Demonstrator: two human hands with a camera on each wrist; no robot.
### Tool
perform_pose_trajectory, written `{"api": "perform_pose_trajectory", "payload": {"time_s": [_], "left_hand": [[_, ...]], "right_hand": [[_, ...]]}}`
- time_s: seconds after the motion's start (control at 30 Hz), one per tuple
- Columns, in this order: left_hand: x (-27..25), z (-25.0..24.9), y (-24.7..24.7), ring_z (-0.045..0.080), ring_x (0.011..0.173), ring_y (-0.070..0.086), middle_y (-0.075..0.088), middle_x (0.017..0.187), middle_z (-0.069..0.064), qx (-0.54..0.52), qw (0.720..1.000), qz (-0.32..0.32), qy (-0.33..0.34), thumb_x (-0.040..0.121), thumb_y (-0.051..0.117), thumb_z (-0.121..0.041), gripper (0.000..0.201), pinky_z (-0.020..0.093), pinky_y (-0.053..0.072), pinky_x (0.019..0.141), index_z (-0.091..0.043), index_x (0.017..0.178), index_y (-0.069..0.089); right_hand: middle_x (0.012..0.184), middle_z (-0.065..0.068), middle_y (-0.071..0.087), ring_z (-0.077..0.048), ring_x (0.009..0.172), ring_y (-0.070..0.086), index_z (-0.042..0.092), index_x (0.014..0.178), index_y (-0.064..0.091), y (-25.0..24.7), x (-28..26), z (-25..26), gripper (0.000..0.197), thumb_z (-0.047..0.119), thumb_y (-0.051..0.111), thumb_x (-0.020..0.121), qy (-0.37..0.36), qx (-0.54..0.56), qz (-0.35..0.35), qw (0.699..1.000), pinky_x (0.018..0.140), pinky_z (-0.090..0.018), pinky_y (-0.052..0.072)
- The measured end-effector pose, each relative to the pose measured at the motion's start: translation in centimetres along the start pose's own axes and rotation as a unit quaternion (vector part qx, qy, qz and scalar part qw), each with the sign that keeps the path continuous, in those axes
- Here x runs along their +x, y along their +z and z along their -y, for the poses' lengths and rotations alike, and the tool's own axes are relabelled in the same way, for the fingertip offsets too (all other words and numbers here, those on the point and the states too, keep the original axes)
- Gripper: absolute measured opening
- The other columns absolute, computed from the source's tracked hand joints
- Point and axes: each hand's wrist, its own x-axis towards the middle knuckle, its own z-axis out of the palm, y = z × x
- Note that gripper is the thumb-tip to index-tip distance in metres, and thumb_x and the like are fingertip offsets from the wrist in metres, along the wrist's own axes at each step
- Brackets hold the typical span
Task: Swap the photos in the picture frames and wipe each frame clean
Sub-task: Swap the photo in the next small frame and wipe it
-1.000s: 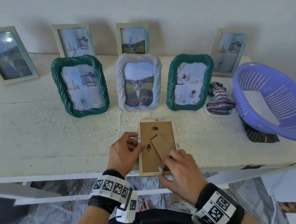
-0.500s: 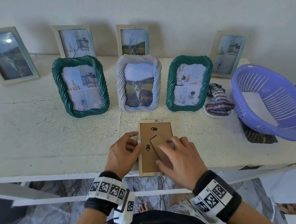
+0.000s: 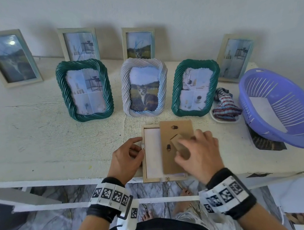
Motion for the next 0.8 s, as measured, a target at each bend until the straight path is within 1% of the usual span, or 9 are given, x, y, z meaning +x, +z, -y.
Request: {"api": "perform_pose_trajectory", "payload": {"time_s": [0.07, 0.17, 0.27, 0.37, 0.47, 0.5, 0.57, 0.67, 0.8], "left_hand": [[0.0, 0.0, 0.0, 0.001, 0.069, 0.060, 0.065, 0.081, -0.008, -0.004, 1.000, 0.001, -0.003, 0.085, 0.067, -0.012, 0.035, 0.006, 0.045, 0.062, -0.026, 0.117, 0.064], [0.1, 0.1, 0.0, 0.002, 0.069, 0.060, 0.065, 0.081, -0.008, -0.007, 1.000, 0.002, -0.007, 0.085, 0.067, -0.012, 0.035, 0.009, 0.048, 0.063, -0.026, 0.116, 0.065], [0.1, 0.1, 0.0, 0.004, 0.068, 0.060, 0.066, 0.081, -0.009, -0.012, 1.000, 0.005, -0.015, 0.085, 0.068, -0.012, 0.034, 0.016, 0.053, 0.066, -0.027, 0.115, 0.065], [0.1, 0.0, 0.0, 0.004, 0.067, 0.061, 0.066, 0.081, -0.008, -0.018, 1.000, 0.005, -0.018, 0.085, 0.068, -0.012, 0.034, 0.018, 0.055, 0.067, -0.027, 0.115, 0.065], [0.1, 0.1, 0.0, 0.006, 0.067, 0.062, 0.066, 0.082, -0.007, -0.025, 0.999, 0.006, -0.022, 0.085, 0.068, -0.011, 0.034, 0.022, 0.057, 0.066, -0.026, 0.116, 0.065], [0.1, 0.0, 0.0, 0.007, 0.066, 0.063, 0.066, 0.081, -0.006, -0.029, 0.999, 0.008, -0.022, 0.085, 0.068, -0.010, 0.034, 0.024, 0.058, 0.065, -0.025, 0.116, 0.065], [0.1, 0.0, 0.0, 0.010, 0.065, 0.064, 0.067, 0.081, -0.006, -0.034, 0.999, 0.008, -0.023, 0.085, 0.068, -0.009, 0.034, 0.028, 0.059, 0.064, -0.024, 0.116, 0.065], [0.2, 0.0, 0.0, 0.009, 0.064, 0.064, 0.067, 0.080, -0.004, -0.040, 0.999, 0.011, -0.022, 0.085, 0.068, -0.009, 0.033, 0.022, 0.057, 0.060, -0.024, 0.115, 0.065], [0.2, 0.0, 0.0, 0.008, 0.063, 0.063, 0.066, 0.081, -0.003, -0.049, 0.998, 0.011, -0.028, 0.086, 0.068, -0.007, 0.033, 0.017, 0.054, 0.058, -0.024, 0.114, 0.065]], "right_hand": [[0.092, 0.004, 0.041, -0.015, 0.089, 0.035, 0.029, 0.120, 0.063, -0.3, -0.3, -2.7, 0.042, 0.045, 0.063, 0.081, 0.018, 0.041, -0.008, 0.999, 0.078, -0.034, 0.036], [0.086, 0.005, 0.041, -0.017, 0.086, 0.037, 0.027, 0.114, 0.069, 0.0, -1.0, -6.2, 0.040, 0.039, 0.070, 0.077, 0.046, 0.077, -0.020, 0.996, 0.075, -0.035, 0.037], [0.090, 0.006, 0.042, -0.015, 0.089, 0.035, 0.029, 0.115, 0.068, 0.8, -1.6, -7.9, 0.044, 0.047, 0.061, 0.076, 0.061, 0.077, 0.025, 0.995, 0.078, -0.035, 0.037], [0.101, 0.002, 0.043, -0.019, 0.096, 0.039, 0.032, 0.117, 0.064, 1.3, -1.7, -7.7, 0.045, 0.054, 0.060, 0.078, 0.076, 0.056, 0.046, 0.995, 0.081, -0.036, 0.038], [0.124, -0.003, 0.043, -0.024, 0.113, 0.039, 0.030, 0.121, 0.057, 0.9, -1.0, -5.3, 0.053, 0.062, 0.052, 0.078, 0.045, 0.074, 0.021, 0.996, 0.089, -0.038, 0.039], [0.135, -0.004, 0.038, -0.025, 0.123, 0.035, 0.031, 0.129, 0.051, 0.8, -0.8, -4.2, 0.059, 0.064, 0.051, 0.080, 0.027, 0.096, 0.032, 0.995, 0.095, -0.038, 0.038], [0.156, -0.004, 0.014, -0.024, 0.141, 0.015, 0.041, 0.145, 0.027, 0.7, -0.3, -1.7, 0.077, 0.072, 0.051, 0.079, -0.009, 0.103, 0.090, 0.991, 0.108, -0.044, 0.029], [0.158, -0.006, -0.022, -0.034, 0.146, -0.011, 0.054, 0.144, -0.011, 1.9, 1.0, 0.8, 0.104, 0.089, 0.047, 0.064, -0.036, 0.057, 0.170, 0.983, 0.116, -0.053, 0.008], [0.155, -0.010, -0.029, -0.041, 0.143, -0.018, 0.057, 0.140, -0.020, 3.4, 2.2, 1.5, 0.112, 0.094, 0.045, 0.056, -0.043, 0.024, 0.207, 0.977, 0.116, -0.054, 0.000]]}}
